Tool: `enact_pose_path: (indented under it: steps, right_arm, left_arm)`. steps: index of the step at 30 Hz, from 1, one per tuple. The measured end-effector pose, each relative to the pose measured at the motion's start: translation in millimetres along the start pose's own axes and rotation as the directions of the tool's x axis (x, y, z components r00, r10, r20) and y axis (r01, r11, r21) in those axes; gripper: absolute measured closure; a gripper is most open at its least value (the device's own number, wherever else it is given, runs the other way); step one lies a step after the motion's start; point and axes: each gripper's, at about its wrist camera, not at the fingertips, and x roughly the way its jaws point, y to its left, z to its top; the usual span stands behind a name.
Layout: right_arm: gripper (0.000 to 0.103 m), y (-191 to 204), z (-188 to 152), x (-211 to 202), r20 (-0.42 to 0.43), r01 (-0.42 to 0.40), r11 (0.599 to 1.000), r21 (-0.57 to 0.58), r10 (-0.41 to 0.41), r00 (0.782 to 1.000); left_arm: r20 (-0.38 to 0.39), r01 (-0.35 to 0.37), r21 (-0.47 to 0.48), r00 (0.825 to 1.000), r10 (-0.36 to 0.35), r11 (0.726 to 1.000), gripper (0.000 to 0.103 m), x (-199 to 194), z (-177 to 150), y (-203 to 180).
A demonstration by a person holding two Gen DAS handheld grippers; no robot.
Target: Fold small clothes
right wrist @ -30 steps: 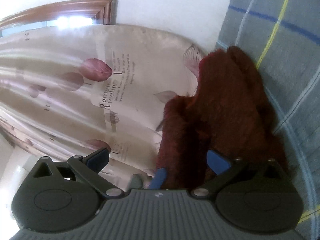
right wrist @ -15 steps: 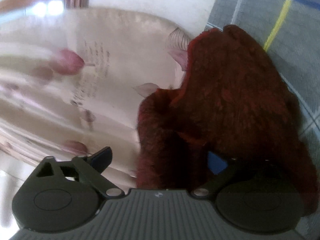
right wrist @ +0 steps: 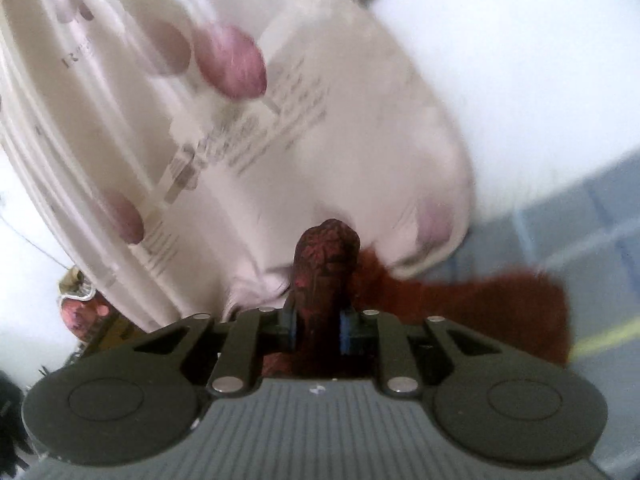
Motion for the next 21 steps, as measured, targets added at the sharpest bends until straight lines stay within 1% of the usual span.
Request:
enact_pose_path:
  steps: [2, 5, 7, 8, 9, 11, 12, 13, 15, 18, 19, 20, 21]
  right_arm:
    - [0.079, -21, 17, -4, 0.002, 0.053, 0.997, -0.051, -0.053, 0.999]
    - [0.079, -75, 23, -10, 0.01, 0.098, 0.995, 0.016, -0.098, 0.995]
    - [0.079, -102, 15, -8, 0.004, 0.155, 0.987, 0.039, -0.155, 0.988]
    - [0.079, -116, 9, -9, 0.005, 0.165, 0.984, 0.065, -0.166, 0.986]
    - [0.079, -128, 2, -11, 0.019, 0.146, 0.985, 0.096, -0.148, 0.989]
    - [0.079, -140, -11, -16, 0.075, 0.064, 0.992, 0.105, -0.072, 0.995]
    - [0.079, -143, -15, -17, 0.092, 0.046, 0.994, 0.095, -0.054, 0.994]
    - [0.079, -144, -17, -15, 0.091, 0.052, 0.995, 0.09, -0.061, 0.994]
    - [0.079, -150, -21, -11, 0.076, 0.078, 0.993, 0.087, -0.084, 0.993]
    - [0.079, -148, -29, -2, 0.066, 0.126, 0.991, 0.038, -0.128, 0.99]
    - [0.079, -149, -32, -2, 0.068, 0.128, 0.991, 0.048, -0.131, 0.989]
    - [0.078, -153, -33, -1, 0.074, 0.119, 0.991, 0.062, -0.124, 0.99]
    - [0.074, -157, -35, -4, 0.084, 0.107, 0.991, 0.077, -0.113, 0.99]
  left_arm:
    - [-0.039, -0.011, 0.038, 0.999, 0.013, 0.999, 0.02, 20, -5, -5]
    - [-0.106, -0.003, 0.058, 0.994, 0.009, 0.998, 0.02, 52, -14, -8]
    - [-0.117, 0.012, 0.066, 0.993, -0.004, 0.998, 0.02, 68, -18, -9]
    - [-0.116, 0.025, 0.069, 0.993, -0.017, 0.997, 0.02, 74, -19, -10]
    - [-0.114, 0.035, 0.074, 0.993, -0.027, 0.997, 0.02, 78, -19, -10]
    - [-0.111, 0.037, 0.097, 0.994, -0.026, 0.995, 0.02, 90, -18, -14]
    - [-0.118, 0.039, 0.114, 0.993, -0.025, 0.993, 0.02, 96, -18, -16]
    - [-0.133, 0.031, 0.15, 0.991, -0.01, 0.988, 0.02, 106, -19, -20]
    - [-0.181, -0.003, 0.23, 0.982, 0.046, 0.973, 0.02, 122, -24, -25]
    - [-0.259, -0.004, 0.306, 0.962, 0.087, 0.952, 0.02, 141, -39, -28]
    - [-0.285, -0.014, 0.323, 0.952, 0.111, 0.946, 0.02, 145, -46, -26]
    - [-0.303, -0.018, 0.319, 0.945, 0.12, 0.947, 0.02, 147, -51, -24]
    - [-0.317, -0.019, 0.307, 0.941, 0.121, 0.952, 0.02, 148, -55, -20]
